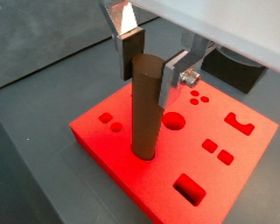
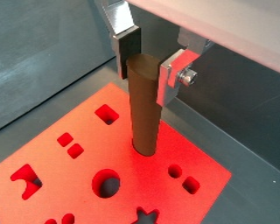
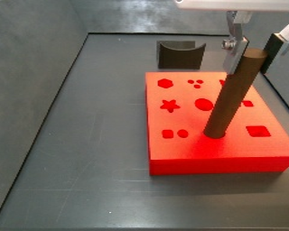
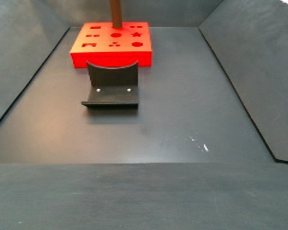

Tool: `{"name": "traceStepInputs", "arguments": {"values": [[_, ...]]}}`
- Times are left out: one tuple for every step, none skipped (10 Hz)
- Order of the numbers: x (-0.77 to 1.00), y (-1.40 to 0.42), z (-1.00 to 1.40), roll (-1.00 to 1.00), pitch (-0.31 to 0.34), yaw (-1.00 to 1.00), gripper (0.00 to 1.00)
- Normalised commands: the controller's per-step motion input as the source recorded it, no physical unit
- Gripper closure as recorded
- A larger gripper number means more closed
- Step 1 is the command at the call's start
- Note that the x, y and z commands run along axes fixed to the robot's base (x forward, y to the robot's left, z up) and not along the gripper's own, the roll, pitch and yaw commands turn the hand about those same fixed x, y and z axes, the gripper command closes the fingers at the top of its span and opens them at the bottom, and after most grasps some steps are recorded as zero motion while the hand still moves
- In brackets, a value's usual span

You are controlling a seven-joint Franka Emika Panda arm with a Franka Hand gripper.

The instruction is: Insert the oval object.

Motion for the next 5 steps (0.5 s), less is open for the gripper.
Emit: {"name": "traceStepInputs", "arguments": {"values": [[0.13,0.0,-0.27,0.0,0.0,-0.23,1.0],[0.11,0.0,-0.13,0.0,0.0,-0.22,1.0],[0.05,0.0,-0.07,0.0,0.0,-0.11,1.0],[0.06,0.0,-0.27,0.0,0.0,-0.08,1.0],[0.1,0.0,-0.48,0.01,-0.017,-0.05,1.0]]}}
